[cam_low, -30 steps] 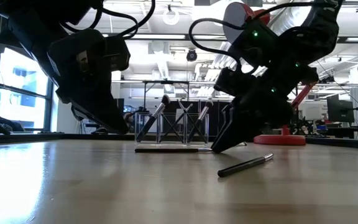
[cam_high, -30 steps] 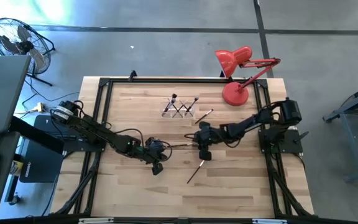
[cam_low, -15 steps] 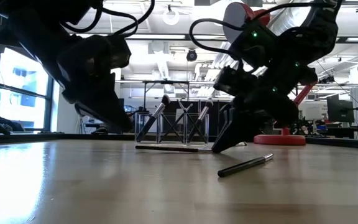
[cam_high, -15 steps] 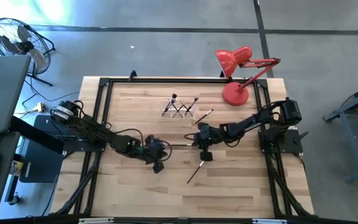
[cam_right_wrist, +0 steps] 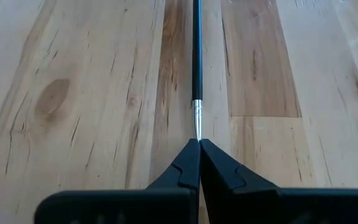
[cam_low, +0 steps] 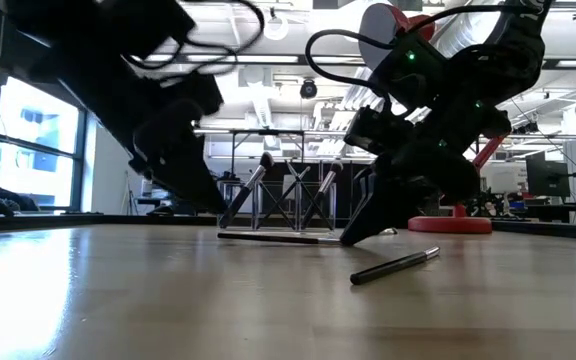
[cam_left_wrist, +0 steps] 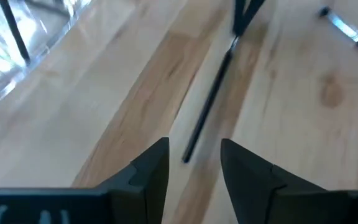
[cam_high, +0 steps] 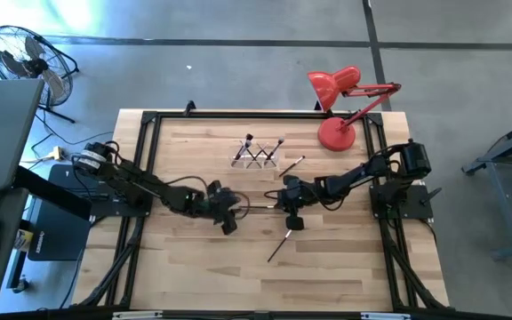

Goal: Put items in baskets/containers
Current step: Put the black eyeshadow brush into the transparent organizer

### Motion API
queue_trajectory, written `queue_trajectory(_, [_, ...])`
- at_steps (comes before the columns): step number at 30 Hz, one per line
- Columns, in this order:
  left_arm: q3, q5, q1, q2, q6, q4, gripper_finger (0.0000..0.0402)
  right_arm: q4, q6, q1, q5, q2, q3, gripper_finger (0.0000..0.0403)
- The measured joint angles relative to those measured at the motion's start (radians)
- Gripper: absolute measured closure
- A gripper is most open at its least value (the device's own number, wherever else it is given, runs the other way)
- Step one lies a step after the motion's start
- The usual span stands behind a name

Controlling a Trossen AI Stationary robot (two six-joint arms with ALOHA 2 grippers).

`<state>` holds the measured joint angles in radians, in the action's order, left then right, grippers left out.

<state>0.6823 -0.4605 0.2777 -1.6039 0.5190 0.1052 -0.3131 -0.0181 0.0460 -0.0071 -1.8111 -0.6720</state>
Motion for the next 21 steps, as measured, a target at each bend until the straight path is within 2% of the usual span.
queue_trajectory(4, [0.002, 0.233, -0.102, 0.0, -0.029, -0.02, 0.0257, -0.002, 0.0, 0.0, 0.0, 0.0, 0.0, 0.0402])
queue_trajectory(6, [0.024, 0.304, -0.144, 0.0, -0.061, -0.065, 0.0257, -0.002, 0.0, 0.0, 0.0, 0.0, 0.0, 0.0402])
queue_trajectory(14, [0.203, 0.311, -0.221, -0.011, -0.32, -0.33, 0.0257, -0.003, 0.0, 0.0, 0.0, 0.0, 0.0, 0.0402])
queue_trajectory(21, [0.399, 0.361, -0.234, -0.156, -0.412, -0.459, 0.0257, -0.008, 0.0, 0.001, -0.001, 0.0, 0.0, 0.0403])
